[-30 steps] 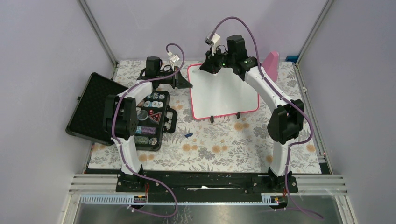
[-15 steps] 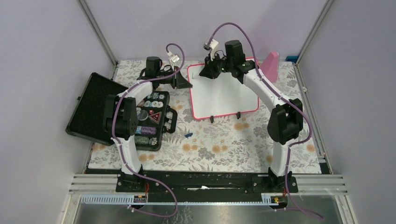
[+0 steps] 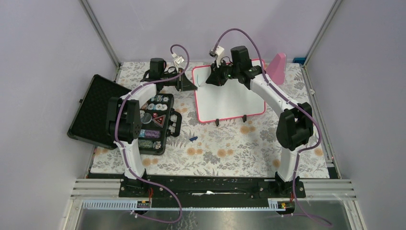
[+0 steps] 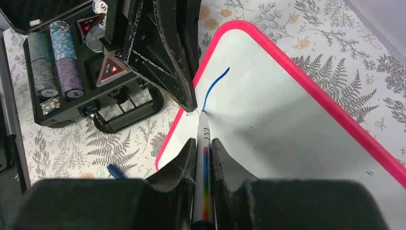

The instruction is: Write a sentence on the whiteboard

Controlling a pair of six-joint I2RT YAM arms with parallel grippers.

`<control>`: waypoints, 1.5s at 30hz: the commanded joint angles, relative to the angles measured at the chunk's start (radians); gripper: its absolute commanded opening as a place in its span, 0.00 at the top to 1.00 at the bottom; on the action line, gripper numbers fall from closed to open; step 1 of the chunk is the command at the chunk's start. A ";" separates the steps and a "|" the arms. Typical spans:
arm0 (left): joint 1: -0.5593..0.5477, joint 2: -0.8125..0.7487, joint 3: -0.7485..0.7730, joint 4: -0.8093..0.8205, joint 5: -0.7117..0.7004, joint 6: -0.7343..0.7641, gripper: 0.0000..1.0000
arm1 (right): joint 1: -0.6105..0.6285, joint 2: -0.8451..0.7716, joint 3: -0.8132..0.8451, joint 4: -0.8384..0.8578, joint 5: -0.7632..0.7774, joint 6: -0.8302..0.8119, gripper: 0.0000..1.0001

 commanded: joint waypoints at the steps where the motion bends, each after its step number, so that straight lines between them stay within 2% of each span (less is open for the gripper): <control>1: -0.023 0.017 0.022 0.001 0.027 0.060 1.00 | 0.003 -0.067 0.043 0.032 -0.018 0.020 1.00; 6: -0.025 0.017 0.021 0.001 0.027 0.060 1.00 | 0.002 -0.057 0.107 0.033 -0.039 0.071 1.00; 17: -0.027 0.003 0.015 0.001 0.030 0.059 1.00 | 0.001 0.005 0.201 0.022 0.025 0.077 1.00; 45: -0.029 0.012 0.022 0.001 0.024 0.053 1.00 | 0.000 0.039 0.196 -0.009 0.057 0.039 1.00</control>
